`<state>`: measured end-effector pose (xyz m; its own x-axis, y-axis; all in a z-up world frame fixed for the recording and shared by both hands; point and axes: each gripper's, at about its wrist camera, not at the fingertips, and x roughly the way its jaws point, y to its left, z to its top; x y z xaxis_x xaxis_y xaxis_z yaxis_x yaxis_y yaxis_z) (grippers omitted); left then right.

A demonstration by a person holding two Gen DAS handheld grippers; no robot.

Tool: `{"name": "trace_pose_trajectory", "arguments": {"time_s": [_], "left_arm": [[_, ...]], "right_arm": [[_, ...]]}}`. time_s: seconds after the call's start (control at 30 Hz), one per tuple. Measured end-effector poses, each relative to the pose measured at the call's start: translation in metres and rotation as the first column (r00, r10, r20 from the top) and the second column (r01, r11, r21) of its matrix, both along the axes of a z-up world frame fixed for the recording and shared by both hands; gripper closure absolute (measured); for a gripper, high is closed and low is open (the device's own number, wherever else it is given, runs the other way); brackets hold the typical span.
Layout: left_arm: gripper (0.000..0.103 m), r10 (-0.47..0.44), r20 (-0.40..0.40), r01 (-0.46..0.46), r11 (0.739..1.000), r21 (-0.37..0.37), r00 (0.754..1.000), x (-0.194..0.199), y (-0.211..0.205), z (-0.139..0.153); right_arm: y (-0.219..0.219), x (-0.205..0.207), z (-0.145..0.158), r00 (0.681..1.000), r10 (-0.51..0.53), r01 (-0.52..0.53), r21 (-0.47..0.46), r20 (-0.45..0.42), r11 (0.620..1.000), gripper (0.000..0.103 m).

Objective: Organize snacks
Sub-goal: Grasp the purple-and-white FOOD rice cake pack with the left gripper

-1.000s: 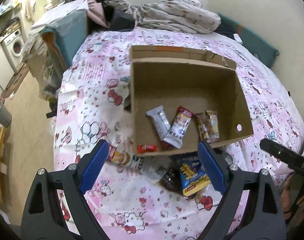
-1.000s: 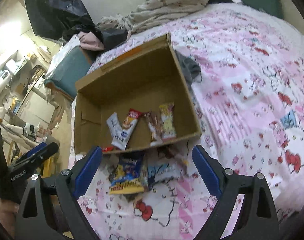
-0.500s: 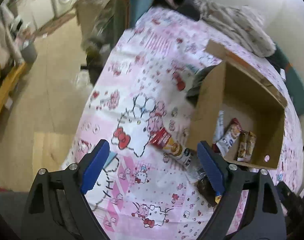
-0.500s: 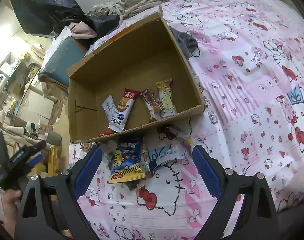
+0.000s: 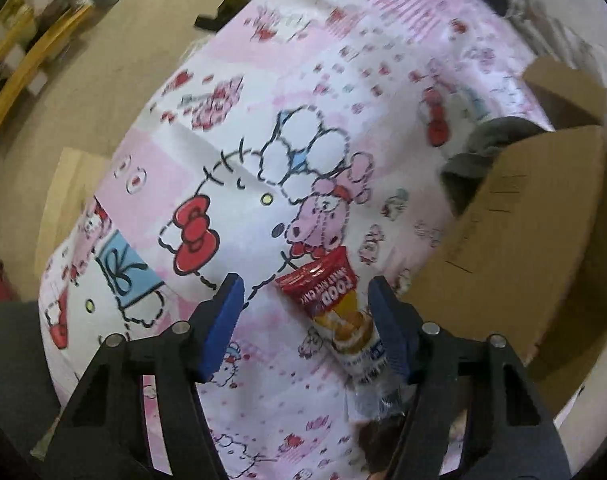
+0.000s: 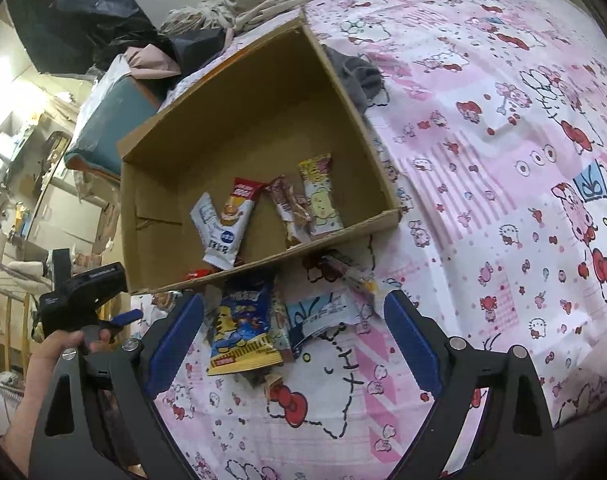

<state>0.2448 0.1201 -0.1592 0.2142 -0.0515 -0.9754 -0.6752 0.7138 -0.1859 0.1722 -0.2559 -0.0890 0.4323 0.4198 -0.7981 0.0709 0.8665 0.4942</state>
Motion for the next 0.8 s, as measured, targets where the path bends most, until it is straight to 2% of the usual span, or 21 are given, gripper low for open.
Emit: {"name": "trace_pose_trajectory", "arguments": {"time_s": [0.1, 0.2, 0.27, 0.37, 0.4, 0.43, 0.67, 0.8], "left_arm": [[0.042, 0.034, -0.037, -0.035, 0.999, -0.013, 0.999, 0.002, 0.001, -0.011], [0.044, 0.021, -0.048, -0.02, 0.999, 0.025, 0.999, 0.006, -0.004, -0.013], [0.059, -0.016, -0.099, 0.024, 0.996, 0.082, 0.995, 0.01, -0.008, -0.015], [0.073, -0.05, -0.124, 0.065, 0.991, 0.117, 0.991, 0.015, -0.015, -0.016], [0.09, -0.07, -0.127, 0.086, 0.988, 0.126, 0.989, 0.016, -0.017, -0.016], [0.096, -0.095, -0.138, 0.113, 0.985, 0.132, 0.986, 0.016, -0.019, -0.017], [0.101, -0.206, -0.159, 0.226, 0.967, 0.117, 0.965, 0.007, -0.02, -0.014], [0.101, -0.262, -0.178, 0.282, 0.955, 0.097, 0.949, -0.016, -0.021, -0.012]], "right_arm": [[-0.002, 0.0, 0.0, 1.0, -0.007, 0.007, -0.003, 0.0, 1.0, 0.009], [-0.002, 0.002, -0.001, 1.0, -0.009, 0.009, -0.006, -0.005, 1.0, 0.009], [-0.001, 0.003, -0.003, 1.0, -0.005, 0.005, -0.013, -0.014, 1.0, 0.009], [0.004, 0.003, -0.007, 0.999, 0.008, -0.01, -0.056, -0.032, 0.998, 0.009], [0.005, 0.004, -0.009, 0.999, 0.012, -0.015, -0.078, -0.042, 0.997, 0.009], [0.006, 0.004, -0.01, 0.999, 0.013, -0.017, -0.084, -0.048, 0.996, 0.009], [-0.002, 0.004, -0.014, 0.996, -0.009, 0.006, -0.039, -0.087, 0.999, 0.009], [-0.003, 0.005, -0.013, 0.995, -0.011, 0.012, 0.011, -0.101, 1.0, 0.009]]}}
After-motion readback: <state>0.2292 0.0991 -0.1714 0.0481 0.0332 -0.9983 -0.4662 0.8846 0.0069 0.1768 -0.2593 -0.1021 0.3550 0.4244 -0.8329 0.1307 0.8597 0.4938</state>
